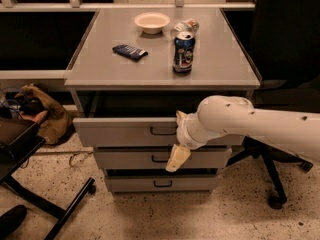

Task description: Open top drawer

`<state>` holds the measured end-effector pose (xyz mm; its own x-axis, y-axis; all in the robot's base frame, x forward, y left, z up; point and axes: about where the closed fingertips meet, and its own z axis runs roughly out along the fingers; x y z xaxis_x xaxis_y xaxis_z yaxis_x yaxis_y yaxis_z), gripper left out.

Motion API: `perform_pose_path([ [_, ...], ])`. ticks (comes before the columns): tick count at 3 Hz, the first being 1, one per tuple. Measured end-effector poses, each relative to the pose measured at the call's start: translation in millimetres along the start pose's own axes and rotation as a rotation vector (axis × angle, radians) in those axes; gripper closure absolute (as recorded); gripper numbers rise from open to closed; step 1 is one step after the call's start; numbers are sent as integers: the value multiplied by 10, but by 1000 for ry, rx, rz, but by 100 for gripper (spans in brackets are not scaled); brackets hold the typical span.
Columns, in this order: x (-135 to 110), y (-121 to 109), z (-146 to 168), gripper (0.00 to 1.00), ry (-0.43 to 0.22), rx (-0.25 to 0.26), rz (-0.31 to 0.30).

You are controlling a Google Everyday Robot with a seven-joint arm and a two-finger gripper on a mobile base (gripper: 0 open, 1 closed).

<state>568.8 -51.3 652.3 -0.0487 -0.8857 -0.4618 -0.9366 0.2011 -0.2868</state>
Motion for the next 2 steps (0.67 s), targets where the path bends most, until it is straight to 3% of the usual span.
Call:
perform_pose_path([
  [1,0,0,0,0,0,0,0],
  [2,-59,-25,41,0,1,-38,6],
])
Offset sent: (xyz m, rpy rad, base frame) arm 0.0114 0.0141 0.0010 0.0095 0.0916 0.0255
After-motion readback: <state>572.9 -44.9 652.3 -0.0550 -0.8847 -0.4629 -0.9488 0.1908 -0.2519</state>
